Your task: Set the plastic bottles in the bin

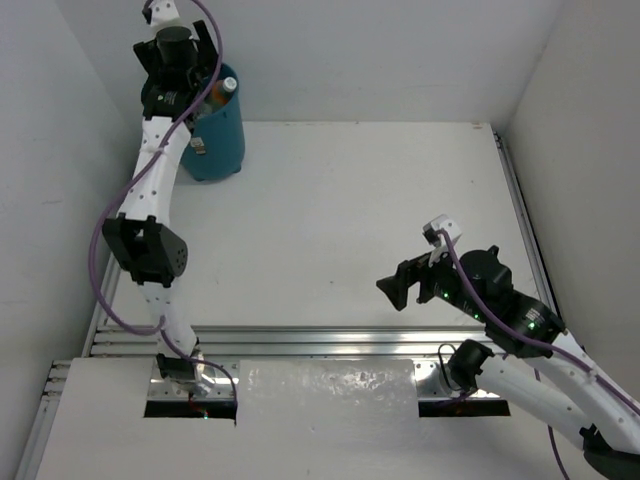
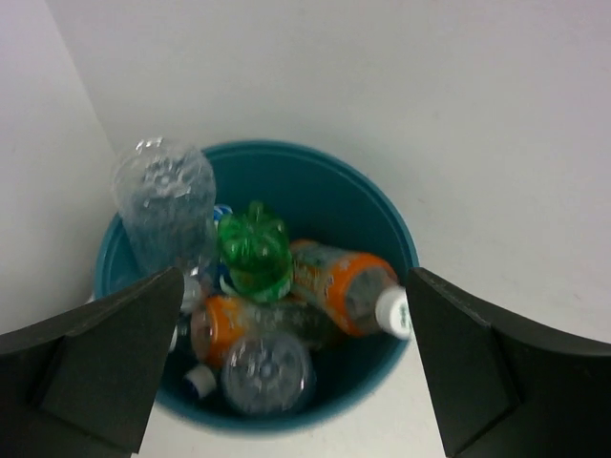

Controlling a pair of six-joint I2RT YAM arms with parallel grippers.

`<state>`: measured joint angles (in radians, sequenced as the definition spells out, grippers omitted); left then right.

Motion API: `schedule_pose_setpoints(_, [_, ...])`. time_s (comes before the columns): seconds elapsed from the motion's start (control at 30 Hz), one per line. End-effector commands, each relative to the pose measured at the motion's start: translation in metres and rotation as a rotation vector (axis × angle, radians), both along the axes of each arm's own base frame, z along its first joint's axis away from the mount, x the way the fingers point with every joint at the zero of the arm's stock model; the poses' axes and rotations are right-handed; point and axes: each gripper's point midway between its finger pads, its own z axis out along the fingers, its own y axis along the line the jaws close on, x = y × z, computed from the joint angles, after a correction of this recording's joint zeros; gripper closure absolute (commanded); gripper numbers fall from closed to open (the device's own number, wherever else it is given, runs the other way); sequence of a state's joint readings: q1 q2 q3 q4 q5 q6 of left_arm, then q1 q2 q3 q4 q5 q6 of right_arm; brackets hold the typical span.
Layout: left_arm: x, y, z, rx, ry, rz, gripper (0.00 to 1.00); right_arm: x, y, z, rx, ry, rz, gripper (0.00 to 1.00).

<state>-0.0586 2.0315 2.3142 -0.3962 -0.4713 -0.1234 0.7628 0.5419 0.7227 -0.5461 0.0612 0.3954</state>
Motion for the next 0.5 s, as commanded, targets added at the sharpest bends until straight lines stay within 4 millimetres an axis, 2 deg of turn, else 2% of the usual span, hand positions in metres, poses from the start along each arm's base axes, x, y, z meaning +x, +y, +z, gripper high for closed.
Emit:
schedule_pose_setpoints(0.0, [-0.085, -0.013, 0.089, -0.089, -0.171, -0.069, 0.00, 0.009, -0.008, 0.031, 0.018, -0.079, -0.054, 0.01])
schedule_pose_setpoints(0.07, [-0.110, -0.015, 0.077, -0.163, -0.141, -0.063, 0.00, 0.015, -0.020, 0.043, 0.012, -0.120, -0.119, 0.01])
schedule_pose_setpoints(0.1, [-0.134, -0.016, 0.067, -0.191, -0.115, -0.065, 0.00, 0.016, -0.027, 0.044, -0.004, -0.120, -0.148, 0.01])
schedule_pose_setpoints(0.17, [-0.158, -0.027, 0.050, -0.260, -0.088, -0.104, 0.00, 0.021, -0.042, 0.052, -0.036, -0.142, -0.222, 0.01])
schedule_pose_setpoints(0.2, [-0.184, -0.028, 0.032, -0.270, -0.065, -0.111, 0.00, 0.020, -0.051, 0.048, -0.073, -0.131, -0.250, 0.01])
schedule_pose_setpoints(0.23, [-0.196, -0.032, 0.024, -0.281, -0.061, -0.119, 0.00, 0.022, -0.059, 0.048, -0.096, -0.132, -0.285, 0.01])
schedule_pose_setpoints(0.27, [-0.219, -0.034, 0.007, -0.283, -0.042, -0.133, 0.00, 0.024, -0.075, 0.046, -0.140, -0.129, -0.358, 0.01])
schedule_pose_setpoints(0.3, [-0.230, -0.037, -0.003, -0.281, -0.022, -0.146, 0.00, 0.026, -0.092, 0.044, -0.185, -0.133, -0.438, 0.01])
schedule_pose_setpoints(0.33, [-0.242, -0.036, -0.010, -0.273, -0.011, -0.150, 0.00, 0.026, -0.092, 0.044, -0.185, -0.133, -0.437, 0.01])
schedule_pose_setpoints(0.37, [-0.261, -0.033, -0.021, -0.262, -0.005, -0.149, 0.00, 0.026, -0.103, 0.040, -0.213, -0.127, -0.486, 0.01])
schedule_pose_setpoints(0.47, [-0.292, -0.023, -0.043, -0.207, 0.024, -0.127, 0.00, 0.022, -0.114, 0.033, -0.242, -0.119, -0.524, 0.01])
